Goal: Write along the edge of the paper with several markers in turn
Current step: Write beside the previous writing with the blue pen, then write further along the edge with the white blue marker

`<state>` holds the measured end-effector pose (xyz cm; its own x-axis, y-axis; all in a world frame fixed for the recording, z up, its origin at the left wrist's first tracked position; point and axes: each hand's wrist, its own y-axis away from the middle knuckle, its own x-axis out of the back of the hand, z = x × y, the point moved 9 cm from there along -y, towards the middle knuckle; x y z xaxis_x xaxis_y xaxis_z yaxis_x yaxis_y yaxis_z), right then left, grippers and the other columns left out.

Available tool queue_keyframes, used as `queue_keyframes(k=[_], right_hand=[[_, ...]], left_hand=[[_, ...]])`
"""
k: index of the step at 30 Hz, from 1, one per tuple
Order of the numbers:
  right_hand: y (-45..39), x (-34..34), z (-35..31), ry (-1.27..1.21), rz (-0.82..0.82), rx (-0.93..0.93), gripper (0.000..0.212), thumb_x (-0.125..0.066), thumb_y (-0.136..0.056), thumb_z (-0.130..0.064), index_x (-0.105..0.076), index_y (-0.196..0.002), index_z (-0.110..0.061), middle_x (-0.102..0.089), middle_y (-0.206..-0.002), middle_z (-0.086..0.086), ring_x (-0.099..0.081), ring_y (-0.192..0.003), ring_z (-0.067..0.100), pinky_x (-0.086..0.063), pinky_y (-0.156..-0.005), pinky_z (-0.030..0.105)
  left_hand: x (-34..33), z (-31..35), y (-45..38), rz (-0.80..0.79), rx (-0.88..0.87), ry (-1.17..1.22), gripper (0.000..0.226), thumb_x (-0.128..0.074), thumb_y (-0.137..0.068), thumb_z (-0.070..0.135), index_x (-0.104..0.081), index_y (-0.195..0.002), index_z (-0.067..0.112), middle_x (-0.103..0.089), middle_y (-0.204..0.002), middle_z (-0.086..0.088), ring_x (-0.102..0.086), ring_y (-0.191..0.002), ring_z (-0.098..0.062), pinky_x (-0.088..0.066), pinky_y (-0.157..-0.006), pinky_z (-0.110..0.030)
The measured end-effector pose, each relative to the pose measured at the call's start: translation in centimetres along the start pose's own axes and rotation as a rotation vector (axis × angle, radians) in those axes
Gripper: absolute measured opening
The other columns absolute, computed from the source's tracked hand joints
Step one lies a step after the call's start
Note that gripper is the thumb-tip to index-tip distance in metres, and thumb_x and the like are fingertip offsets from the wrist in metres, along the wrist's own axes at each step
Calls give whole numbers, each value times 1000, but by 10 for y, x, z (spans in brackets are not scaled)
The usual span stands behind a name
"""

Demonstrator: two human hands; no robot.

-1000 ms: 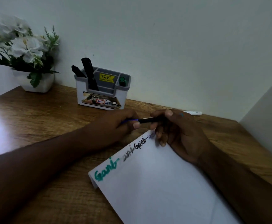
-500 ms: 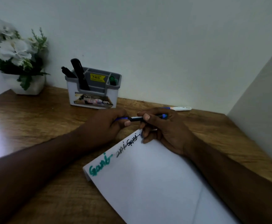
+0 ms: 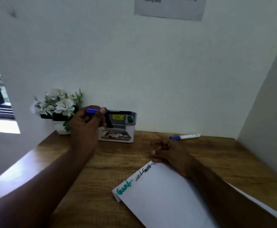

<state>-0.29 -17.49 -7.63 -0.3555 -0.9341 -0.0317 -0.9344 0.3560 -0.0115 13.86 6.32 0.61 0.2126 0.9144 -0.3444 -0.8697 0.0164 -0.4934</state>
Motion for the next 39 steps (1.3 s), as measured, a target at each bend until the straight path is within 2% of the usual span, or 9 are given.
queue_keyframes(k=[4, 8, 12, 19, 23, 27, 32, 36, 39], right_hand=[[2, -3, -4, 131, 46, 43, 26, -74, -76, 8, -66, -101, 7, -60, -79, 15, -66, -64, 13, -55, -62, 20], [3, -4, -3, 110, 44, 34, 25, -74, -76, 7, -65, -99, 8, -56, -84, 19, -63, -71, 20, -59, -67, 23], [3, -5, -5, 98, 35, 29, 25, -73, -77, 6, -64, -100, 10, -59, -87, 20, -65, -72, 22, -59, -67, 23], [0, -3, -1, 89, 25, 19, 24, -71, -79, 6, -65, -101, 10, -62, -83, 16, -66, -68, 19, -59, -66, 23], [-1, -3, -1, 64, 27, 16, 22, -71, -79, 7, -65, -100, 10, -63, -82, 15, -66, -67, 19, -59, -66, 23], [-1, -5, -1, 57, 17, 19, 22, -70, -79, 7, -65, -100, 10, -64, -82, 14, -67, -68, 18, -60, -69, 26], [-3, -2, -1, -22, 7, 3, 20, -66, -82, 9, -63, -102, 12, -67, -74, 10, -68, -62, 17, -60, -64, 27], [-3, 5, -2, -210, 15, -6, 11, -56, -90, 5, -66, -94, 4, -67, -69, 10, -67, -60, 17, -60, -62, 28], [-4, 10, -4, -377, 17, -8, 19, -47, -95, 1, -66, -91, 3, -68, -68, 10, -66, -59, 13, -58, -58, 27]], left_hand=[[9, 7, -7, 36, -101, -128, 19, -67, -85, 13, -65, -96, -3, -65, -71, -8, -59, -53, -11, -52, -52, -23], [-6, 2, -7, -67, -168, -372, 18, -71, -81, 29, -70, -92, 14, -69, -78, -8, -66, -69, -22, -57, -61, -39], [-19, -15, -9, -187, -132, -493, 31, -65, -78, 53, -68, -95, 28, -73, -79, -1, -71, -73, -18, -59, -61, -47], [-32, -17, -7, -216, -65, -310, 53, -61, -89, 11, -42, -132, 36, -71, -87, -6, -60, -46, -24, -52, -41, -34], [-37, -15, -9, -236, -109, -359, 45, -54, -93, 7, -44, -126, 35, -72, -100, -6, -65, -50, -27, -55, -44, -35], [-36, -7, 7, -229, -323, -572, 25, -57, -92, 16, -54, -114, 27, -71, -94, 2, -71, -78, -16, -60, -61, -39], [-83, -12, 56, -593, -463, -778, 17, -61, -88, 11, -66, -102, 19, -69, -91, 6, -60, -72, 0, -53, -65, -17], [-118, -31, 63, -692, -273, -737, 16, -60, -88, 12, -70, -99, 17, -64, -89, 13, -58, -77, 8, -43, -71, -2], [-150, -60, 57, -729, -144, -707, 16, -62, -84, 9, -74, -92, 13, -73, -91, 2, -63, -83, -3, -47, -80, -15]])
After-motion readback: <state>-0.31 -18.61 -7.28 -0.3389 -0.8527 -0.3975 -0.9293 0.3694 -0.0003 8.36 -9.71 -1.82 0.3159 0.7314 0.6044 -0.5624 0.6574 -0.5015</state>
